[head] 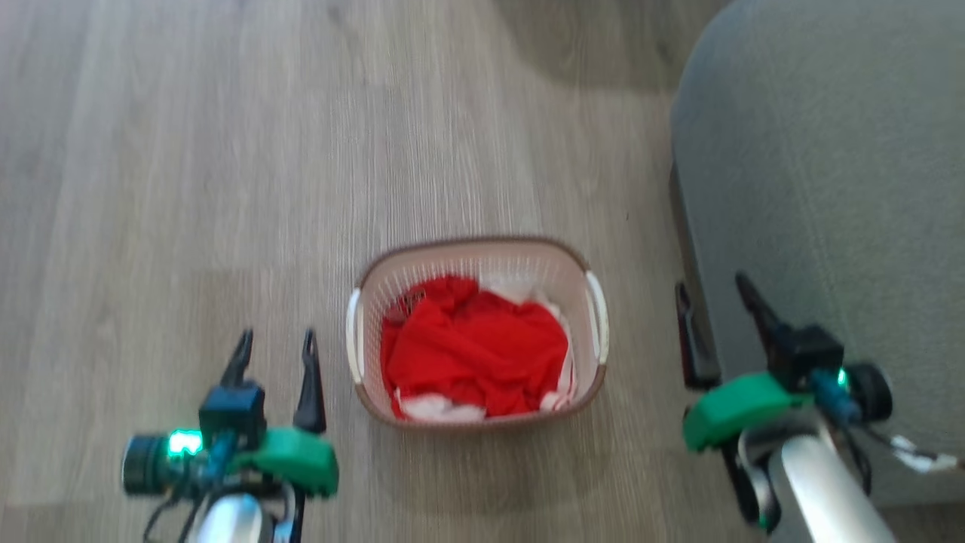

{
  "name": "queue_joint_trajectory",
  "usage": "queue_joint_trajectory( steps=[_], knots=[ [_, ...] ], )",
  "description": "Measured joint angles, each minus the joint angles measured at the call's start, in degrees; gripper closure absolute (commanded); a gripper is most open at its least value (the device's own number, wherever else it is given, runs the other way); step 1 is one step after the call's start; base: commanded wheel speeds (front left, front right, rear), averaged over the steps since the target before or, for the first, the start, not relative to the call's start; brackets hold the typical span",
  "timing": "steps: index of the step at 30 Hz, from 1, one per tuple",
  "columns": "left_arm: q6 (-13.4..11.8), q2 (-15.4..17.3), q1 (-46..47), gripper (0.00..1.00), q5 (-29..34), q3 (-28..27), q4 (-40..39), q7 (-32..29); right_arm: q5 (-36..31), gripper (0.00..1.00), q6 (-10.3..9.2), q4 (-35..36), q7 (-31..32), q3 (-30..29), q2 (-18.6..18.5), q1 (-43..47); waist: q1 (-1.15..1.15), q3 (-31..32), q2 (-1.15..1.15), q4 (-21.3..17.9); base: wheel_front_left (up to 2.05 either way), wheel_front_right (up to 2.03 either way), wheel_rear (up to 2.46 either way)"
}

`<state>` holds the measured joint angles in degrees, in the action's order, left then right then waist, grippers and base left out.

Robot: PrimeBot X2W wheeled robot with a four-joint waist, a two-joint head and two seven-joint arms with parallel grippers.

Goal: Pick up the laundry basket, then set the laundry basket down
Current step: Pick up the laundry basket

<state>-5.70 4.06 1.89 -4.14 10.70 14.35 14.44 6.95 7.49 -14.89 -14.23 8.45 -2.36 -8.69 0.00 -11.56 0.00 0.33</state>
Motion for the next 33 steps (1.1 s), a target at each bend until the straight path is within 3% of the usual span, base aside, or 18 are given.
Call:
queue_joint_trajectory(
  steps=[21,33],
  knots=[
    [1.1,-1.6,21.5,0.0,0.0,0.4,10.6,0.1,-1.4,0.0,0.0,-5.2,-0.1,-1.3,-0.4,-17.1,0.01,-23.6,0.0,1.1,0.0,0.0,0.0],
    [1.7,-1.9,29.3,0.0,-2.1,3.9,17.3,0.3,-1.9,0.0,0.0,-10.4,-0.3,-3.1,-0.8,-24.0,0.01,-33.1,0.0,2.7,0.0,0.0,0.0]
  ],
)
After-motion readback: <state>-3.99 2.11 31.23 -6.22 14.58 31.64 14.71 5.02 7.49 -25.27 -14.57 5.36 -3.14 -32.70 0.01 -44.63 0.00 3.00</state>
